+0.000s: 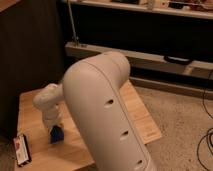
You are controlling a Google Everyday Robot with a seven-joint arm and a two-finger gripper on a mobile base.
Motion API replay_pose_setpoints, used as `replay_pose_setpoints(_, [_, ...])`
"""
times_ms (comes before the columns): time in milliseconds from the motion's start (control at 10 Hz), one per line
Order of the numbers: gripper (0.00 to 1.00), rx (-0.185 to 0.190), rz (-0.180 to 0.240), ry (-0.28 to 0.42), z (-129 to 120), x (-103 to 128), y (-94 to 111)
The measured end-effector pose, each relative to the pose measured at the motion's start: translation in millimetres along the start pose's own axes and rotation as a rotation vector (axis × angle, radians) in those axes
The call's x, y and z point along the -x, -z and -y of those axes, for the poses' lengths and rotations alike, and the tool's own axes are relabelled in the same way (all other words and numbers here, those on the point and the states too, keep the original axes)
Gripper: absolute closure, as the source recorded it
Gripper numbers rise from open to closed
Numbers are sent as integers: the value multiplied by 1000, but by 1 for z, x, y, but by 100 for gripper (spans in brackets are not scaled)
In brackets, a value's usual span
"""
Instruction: Wipe the white sponge on the table
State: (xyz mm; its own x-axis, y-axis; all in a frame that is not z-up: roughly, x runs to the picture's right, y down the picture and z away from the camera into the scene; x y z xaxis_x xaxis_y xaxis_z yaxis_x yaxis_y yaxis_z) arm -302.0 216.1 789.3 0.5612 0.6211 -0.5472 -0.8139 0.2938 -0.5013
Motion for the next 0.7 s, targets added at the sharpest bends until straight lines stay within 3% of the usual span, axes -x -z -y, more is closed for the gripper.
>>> replay_pose_setpoints(400, [64, 11, -21, 61, -23, 41, -5])
replay_pose_setpoints(700, [64, 23, -41, 21, 3, 73, -12])
